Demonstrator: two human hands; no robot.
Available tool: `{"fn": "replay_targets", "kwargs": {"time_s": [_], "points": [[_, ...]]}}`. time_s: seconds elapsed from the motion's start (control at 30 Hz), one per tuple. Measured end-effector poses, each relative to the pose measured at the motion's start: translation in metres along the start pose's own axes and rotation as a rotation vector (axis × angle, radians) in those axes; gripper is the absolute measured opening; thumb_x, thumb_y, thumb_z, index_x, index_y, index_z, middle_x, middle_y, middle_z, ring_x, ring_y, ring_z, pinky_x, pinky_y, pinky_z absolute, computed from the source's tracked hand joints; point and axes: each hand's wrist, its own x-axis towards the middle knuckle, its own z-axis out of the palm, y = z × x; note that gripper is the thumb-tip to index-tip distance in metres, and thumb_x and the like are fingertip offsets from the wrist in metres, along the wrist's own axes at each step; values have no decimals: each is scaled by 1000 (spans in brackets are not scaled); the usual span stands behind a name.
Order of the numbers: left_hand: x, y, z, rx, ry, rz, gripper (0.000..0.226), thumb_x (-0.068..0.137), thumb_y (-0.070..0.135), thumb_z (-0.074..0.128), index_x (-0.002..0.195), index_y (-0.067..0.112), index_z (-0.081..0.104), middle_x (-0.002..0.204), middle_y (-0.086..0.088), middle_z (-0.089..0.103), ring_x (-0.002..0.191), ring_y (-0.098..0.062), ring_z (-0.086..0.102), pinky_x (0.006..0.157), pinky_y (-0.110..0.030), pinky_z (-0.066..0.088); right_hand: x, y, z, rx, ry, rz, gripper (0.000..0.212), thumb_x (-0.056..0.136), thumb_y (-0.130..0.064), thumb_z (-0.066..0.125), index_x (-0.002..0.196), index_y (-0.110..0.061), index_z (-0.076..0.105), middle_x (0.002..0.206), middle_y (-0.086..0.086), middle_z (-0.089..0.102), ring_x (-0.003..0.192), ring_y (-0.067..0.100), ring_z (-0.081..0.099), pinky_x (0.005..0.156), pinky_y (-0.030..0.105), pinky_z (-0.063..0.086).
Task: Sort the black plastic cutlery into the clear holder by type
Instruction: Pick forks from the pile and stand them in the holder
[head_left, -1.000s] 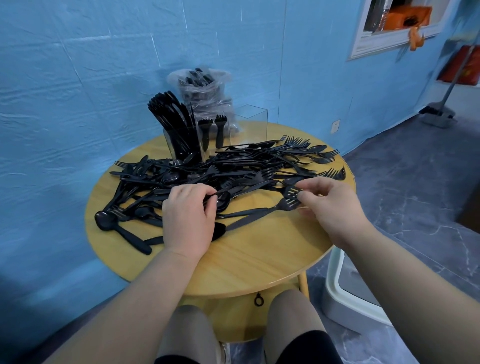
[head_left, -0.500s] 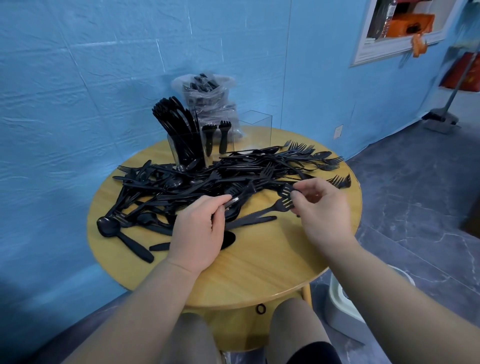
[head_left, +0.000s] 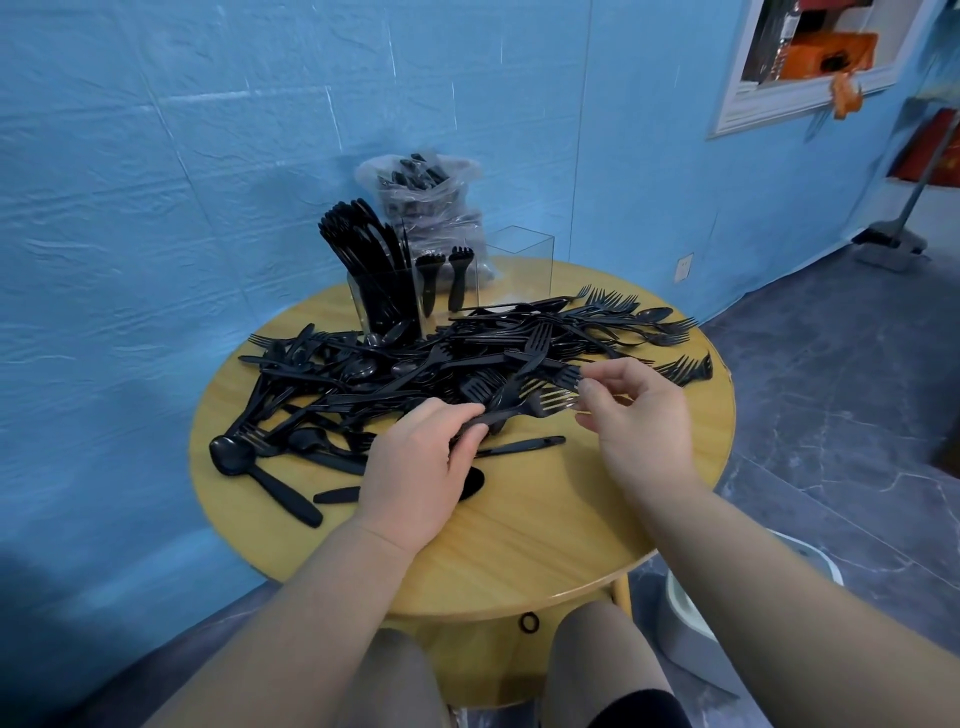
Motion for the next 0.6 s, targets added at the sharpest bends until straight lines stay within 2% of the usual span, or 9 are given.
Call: {"fn": "replay_targets", "kwargs": {"time_s": [0.13,0.23,0.37,0.47,0.53,0.6], "points": [[0,-1,0,29,45,-6,19,87,19,66,106,16,72,87,7,67,69,-9,62,64,-20,50,1,0,-14,37,-37,11,14,88,-14,64,97,-24,68,91,-4,69,81,8,67,70,17,55],[1,1,-2,40,98,-40,19,88,20,64,105,15,70,91,6,68,70,-10,64,63,-21,50,0,0,-23,-99,-81,-82,26,86,-14,66,109,-26,66,92,-14,65,83,-4,61,75,13,52],[2,1,-3,-4,138,-111,21,92,21,55,109,14,65,92,6,64,68,-10,62,63,-27,52,2,-7,-26,-102,31,-211,20,88,-13,65,105,-23,69,92,-13,66,84,-3,61,74,7,49],[3,-1,-3,-8,190,-138,21,93,14,56,112,12,63,98,3,63,79,-6,58,70,-21,45,4,-19,-29,-89,102,-324,15,89,-15,64,95,-27,69,85,-13,61,78,-4,57,70,7,44],[3,-3,-3,-13,211,-160,22,94,10,54,115,11,63,102,1,64,87,-2,52,77,-19,40,7,-24,-30,-100,109,-338,13,90,-17,62,93,-28,70,82,-12,54,77,-4,52,69,6,39],[3,-3,-3,-29,205,-168,25,95,8,52,117,10,63,106,1,63,91,-2,50,81,-18,39,7,-26,-30,-68,101,-312,14,91,-17,61,94,-26,71,82,-11,56,78,-1,54,70,10,42]]}}
